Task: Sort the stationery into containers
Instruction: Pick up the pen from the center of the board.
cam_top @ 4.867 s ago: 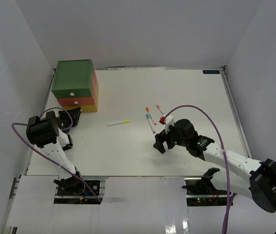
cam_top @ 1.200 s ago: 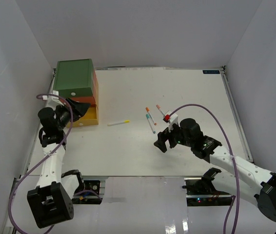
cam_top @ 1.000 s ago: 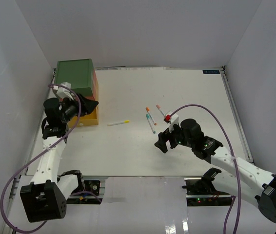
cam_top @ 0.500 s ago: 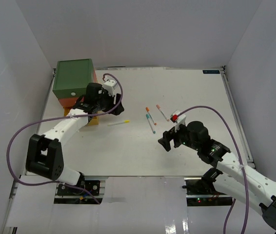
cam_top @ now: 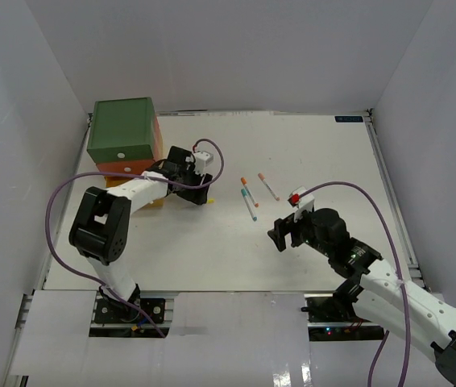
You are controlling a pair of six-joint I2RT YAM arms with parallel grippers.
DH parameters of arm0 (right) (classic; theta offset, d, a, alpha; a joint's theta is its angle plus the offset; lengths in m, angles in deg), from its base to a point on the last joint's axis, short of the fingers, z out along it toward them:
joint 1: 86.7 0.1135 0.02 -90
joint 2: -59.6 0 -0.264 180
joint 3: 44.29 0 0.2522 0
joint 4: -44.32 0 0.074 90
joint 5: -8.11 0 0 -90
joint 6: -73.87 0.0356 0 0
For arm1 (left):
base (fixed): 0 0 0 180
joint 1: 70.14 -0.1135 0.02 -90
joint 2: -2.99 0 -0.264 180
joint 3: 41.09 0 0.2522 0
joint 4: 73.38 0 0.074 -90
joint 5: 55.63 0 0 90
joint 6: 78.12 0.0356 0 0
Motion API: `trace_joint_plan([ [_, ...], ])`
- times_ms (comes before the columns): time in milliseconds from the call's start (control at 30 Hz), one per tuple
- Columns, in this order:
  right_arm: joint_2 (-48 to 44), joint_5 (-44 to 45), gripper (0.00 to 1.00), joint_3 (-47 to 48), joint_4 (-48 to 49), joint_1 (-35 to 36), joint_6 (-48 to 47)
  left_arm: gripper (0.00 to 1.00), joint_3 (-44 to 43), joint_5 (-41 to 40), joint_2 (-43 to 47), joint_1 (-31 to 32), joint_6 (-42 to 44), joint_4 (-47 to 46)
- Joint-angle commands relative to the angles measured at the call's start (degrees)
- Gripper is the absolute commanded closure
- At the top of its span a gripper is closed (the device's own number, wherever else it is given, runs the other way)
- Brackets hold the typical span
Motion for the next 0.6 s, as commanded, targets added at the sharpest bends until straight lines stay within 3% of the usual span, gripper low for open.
trace_joint_plan([
  [0, -1.3, 2.7, 0.1, -1.0, 2.5, 0.0, 1.0, 0.28, -0.6, -3.1, 0.0, 2.0, 1.8, -0.3],
  [400, -3.0, 5.5, 0.1, -1.9, 2.5, 0.0, 1.8, 0.32, 1.5, -7.3, -2.9, 5.4, 3.0, 0.1],
  [533, -4.3, 5.6, 0.1, -2.2, 2.5, 0.0, 2.0, 0.36, 1.7, -9.1, -3.8, 6.4, 3.5, 0.2],
  [567, -4.5, 5.7, 0.1, -2.3, 2.5, 0.0, 2.0, 0.42, 1.7, -9.1, -4.0, 6.5, 3.5, 0.4],
])
